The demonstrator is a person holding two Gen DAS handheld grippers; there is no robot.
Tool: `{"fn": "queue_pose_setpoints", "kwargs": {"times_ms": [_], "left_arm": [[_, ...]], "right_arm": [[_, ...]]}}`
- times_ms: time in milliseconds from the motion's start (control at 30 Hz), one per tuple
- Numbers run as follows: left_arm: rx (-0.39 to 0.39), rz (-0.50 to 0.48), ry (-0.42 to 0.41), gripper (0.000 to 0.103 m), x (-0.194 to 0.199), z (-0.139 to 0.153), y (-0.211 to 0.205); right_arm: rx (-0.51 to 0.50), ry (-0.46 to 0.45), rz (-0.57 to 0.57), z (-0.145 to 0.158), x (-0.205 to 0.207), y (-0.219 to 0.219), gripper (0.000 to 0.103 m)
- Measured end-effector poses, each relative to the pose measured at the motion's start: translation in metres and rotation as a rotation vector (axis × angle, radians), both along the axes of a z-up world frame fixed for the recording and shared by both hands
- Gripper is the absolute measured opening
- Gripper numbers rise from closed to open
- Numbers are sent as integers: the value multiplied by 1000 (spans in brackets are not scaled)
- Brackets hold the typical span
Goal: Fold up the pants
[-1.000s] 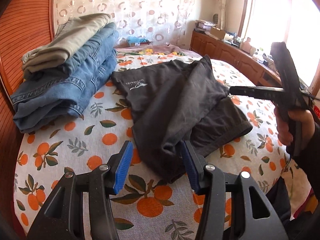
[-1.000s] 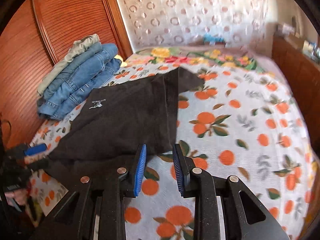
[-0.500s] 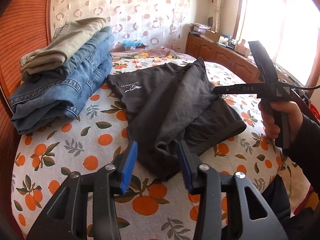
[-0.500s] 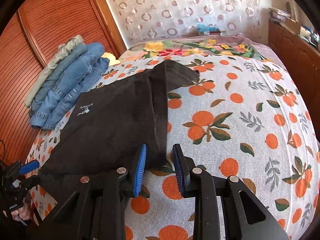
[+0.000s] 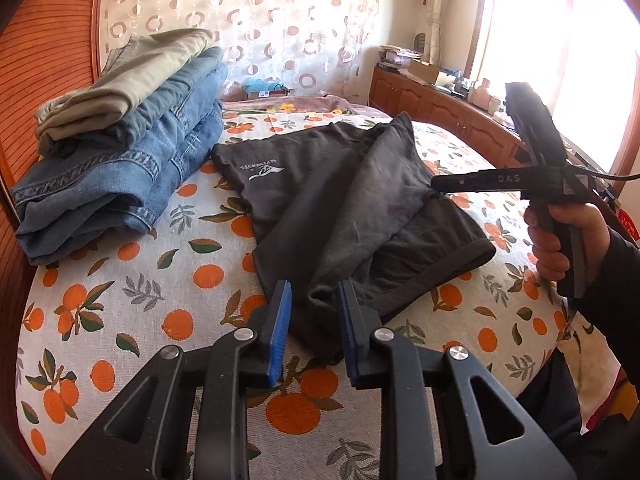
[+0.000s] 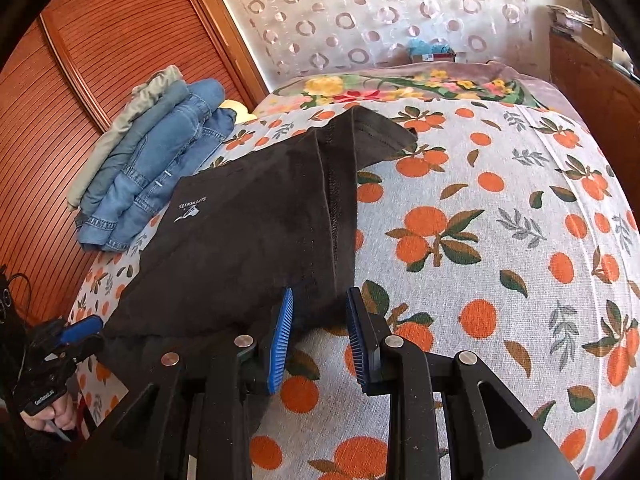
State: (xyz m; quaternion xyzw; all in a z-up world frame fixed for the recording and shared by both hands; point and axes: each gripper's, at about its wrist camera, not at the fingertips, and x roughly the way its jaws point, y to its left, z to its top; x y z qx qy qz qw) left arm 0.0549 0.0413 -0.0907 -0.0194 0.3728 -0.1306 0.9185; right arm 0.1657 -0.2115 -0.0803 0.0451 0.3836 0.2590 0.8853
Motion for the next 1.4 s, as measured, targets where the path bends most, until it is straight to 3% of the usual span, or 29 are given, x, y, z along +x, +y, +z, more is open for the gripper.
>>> {"fn": "queue_pose_setpoints", "kwargs": {"times_ms": [100, 433, 733, 1100, 1400], "left_arm": [[2, 0, 9, 25, 1, -4, 0], [-8, -2, 33, 25, 3, -13, -1], [-53, -5, 32, 25, 1, -14, 4], [-110, -9, 39, 25, -4, -12, 16], [-120, -17, 51, 25, -6, -16, 17]], "right_arm": [[-10, -8, 20, 2, -3, 3, 8], [14, -129, 32, 49, 1, 6, 6], [-24, -214, 148, 90, 29, 75, 6], [-63, -226, 282, 88, 77, 165, 6], [-96, -148, 307, 54, 111, 188, 8]]}}
